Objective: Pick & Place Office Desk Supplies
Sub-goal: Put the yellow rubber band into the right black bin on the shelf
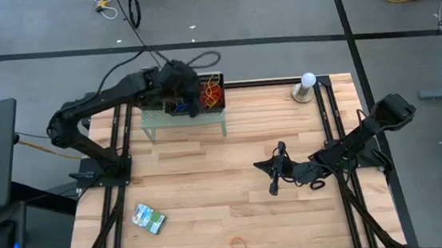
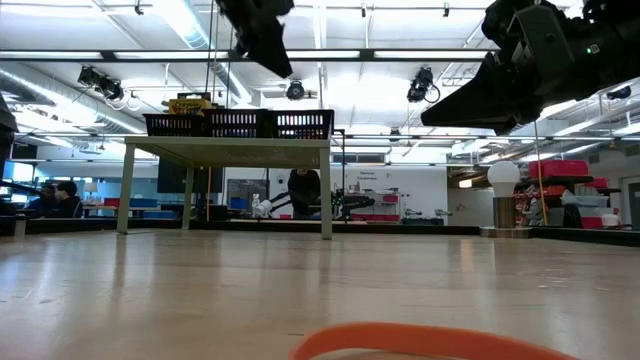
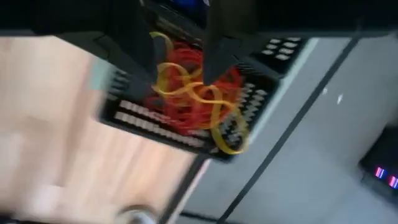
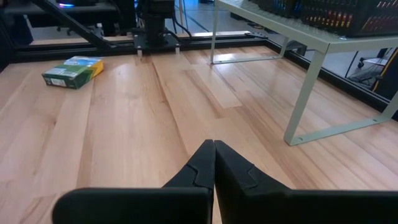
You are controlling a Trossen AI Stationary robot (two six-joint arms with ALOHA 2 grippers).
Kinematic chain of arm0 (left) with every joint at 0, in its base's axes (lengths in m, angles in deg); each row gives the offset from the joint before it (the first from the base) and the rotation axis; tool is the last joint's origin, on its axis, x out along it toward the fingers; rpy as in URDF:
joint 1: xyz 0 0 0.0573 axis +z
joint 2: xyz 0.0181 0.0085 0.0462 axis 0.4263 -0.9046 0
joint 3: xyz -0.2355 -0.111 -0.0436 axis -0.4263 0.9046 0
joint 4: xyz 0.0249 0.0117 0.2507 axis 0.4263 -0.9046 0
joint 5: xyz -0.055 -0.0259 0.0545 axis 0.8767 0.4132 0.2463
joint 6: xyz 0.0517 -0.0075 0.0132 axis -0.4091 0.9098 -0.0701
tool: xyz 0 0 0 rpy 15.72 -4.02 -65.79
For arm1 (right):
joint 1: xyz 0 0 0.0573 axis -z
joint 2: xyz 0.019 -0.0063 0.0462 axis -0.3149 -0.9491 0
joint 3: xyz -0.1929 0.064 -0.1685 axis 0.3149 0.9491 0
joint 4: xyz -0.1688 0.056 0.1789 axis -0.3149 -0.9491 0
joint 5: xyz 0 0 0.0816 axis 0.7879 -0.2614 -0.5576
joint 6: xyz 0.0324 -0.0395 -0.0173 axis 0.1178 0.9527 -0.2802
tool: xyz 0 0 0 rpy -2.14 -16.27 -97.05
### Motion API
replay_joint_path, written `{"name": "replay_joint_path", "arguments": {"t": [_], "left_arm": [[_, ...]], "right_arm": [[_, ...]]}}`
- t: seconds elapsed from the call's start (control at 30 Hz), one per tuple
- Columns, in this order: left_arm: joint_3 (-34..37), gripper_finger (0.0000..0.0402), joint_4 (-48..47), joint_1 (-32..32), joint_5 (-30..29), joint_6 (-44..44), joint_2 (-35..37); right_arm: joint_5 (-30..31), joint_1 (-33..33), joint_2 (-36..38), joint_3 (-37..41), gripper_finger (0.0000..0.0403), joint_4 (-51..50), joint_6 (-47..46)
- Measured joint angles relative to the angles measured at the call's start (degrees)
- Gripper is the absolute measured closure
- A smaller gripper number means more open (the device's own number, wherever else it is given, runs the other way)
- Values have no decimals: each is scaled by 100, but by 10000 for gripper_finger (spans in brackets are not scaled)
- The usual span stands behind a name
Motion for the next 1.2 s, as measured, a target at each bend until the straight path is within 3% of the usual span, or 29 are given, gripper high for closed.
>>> {"name": "replay_joint_path", "arguments": {"t": [0.17,0.27,0.47,0.63,0.73,0.87,1.07,1.2], "left_arm": [[1134,346,819,-553,360,-195,595],[2117,390,1963,-923,517,-85,1002],[3899,391,4937,-1605,185,57,1470],[4655,392,6401,-1877,-309,-136,1506],[4500,392,6230,-1624,-350,-184,1505],[3476,396,4802,-757,-363,-75,1440],[1971,397,2892,511,963,-135,501],[1124,397,2009,709,1039,-423,-320]], "right_arm": [[0,0,0,0,396,13,13],[-2,-1,0,0,396,13,7],[-13,0,0,0,396,48,0],[-9,-1,0,0,396,220,0],[-11,0,0,-2,396,367,4],[-9,14,2,-2,396,402,-32],[4,16,2,-2,396,511,61],[2,16,2,-2,396,619,190]]}}
